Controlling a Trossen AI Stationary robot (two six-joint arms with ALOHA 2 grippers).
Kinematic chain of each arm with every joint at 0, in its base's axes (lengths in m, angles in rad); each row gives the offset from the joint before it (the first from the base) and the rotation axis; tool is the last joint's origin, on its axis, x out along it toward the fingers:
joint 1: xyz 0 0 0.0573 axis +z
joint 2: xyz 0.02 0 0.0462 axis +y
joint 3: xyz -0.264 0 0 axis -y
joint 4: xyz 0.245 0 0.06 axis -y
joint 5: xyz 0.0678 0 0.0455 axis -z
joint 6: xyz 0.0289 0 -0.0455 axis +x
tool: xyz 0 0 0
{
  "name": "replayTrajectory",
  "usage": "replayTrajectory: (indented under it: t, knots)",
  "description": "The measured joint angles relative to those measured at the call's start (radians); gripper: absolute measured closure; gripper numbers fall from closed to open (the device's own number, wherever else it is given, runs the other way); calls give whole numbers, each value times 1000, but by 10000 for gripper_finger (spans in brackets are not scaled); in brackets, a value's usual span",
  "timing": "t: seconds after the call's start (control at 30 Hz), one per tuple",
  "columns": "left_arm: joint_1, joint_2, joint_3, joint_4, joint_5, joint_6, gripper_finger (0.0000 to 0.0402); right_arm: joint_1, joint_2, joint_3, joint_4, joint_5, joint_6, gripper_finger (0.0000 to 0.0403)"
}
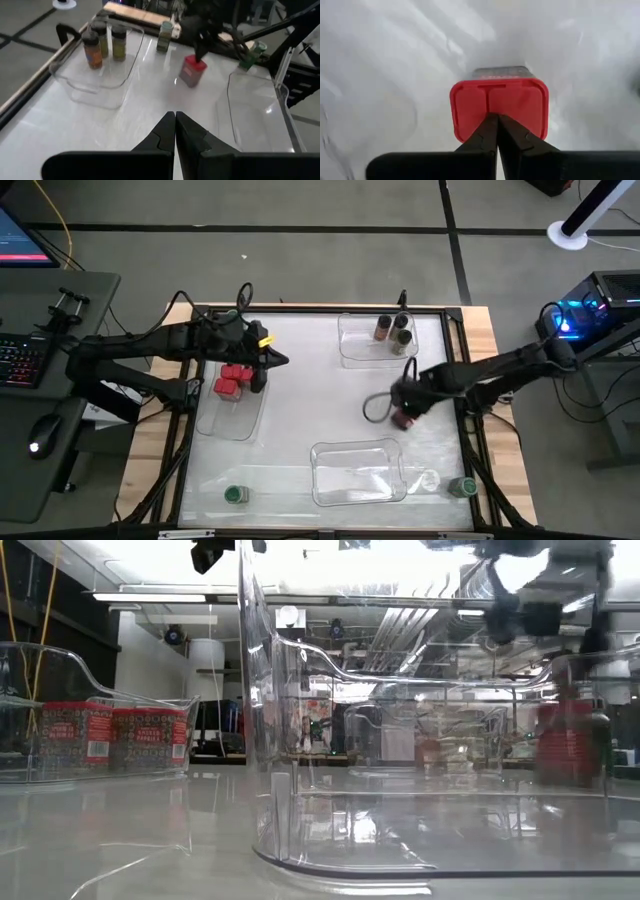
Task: Sort spices by type
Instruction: Put the red seasoning can into the middle left transparent bin
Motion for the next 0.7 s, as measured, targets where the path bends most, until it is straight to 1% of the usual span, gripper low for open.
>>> replayTrajectory:
  t: [0.07, 0.17, 0.27, 0.37, 0.47, 0.6, 0.7]
  knots:
    - [-1, 0, 0, -26, 0, -11, 401, -54, 0, 2, 57, 35, -30, 403]
    - [-11, 0, 0, -51, 0, -37, 401, -118, 4, 2, 162, 53, -40, 403]
    - [-28, 0, 0, -72, 0, -37, 401, -157, 31, 1, 260, 56, -40, 403]
    - [-50, 0, 0, -93, -17, -23, 401, -173, 92, 4, 381, 54, -40, 403]
    - [-72, 0, 0, -120, -58, -7, 401, -177, 175, 5, 571, 46, -9, 403]
    - [-98, 0, 0, -169, -118, 7, 401, -176, 289, 5, 890, 31, 69, 403]
    - [-112, -1, 0, -211, -144, 8, 401, -178, 372, 3, 1117, 26, 137, 403]
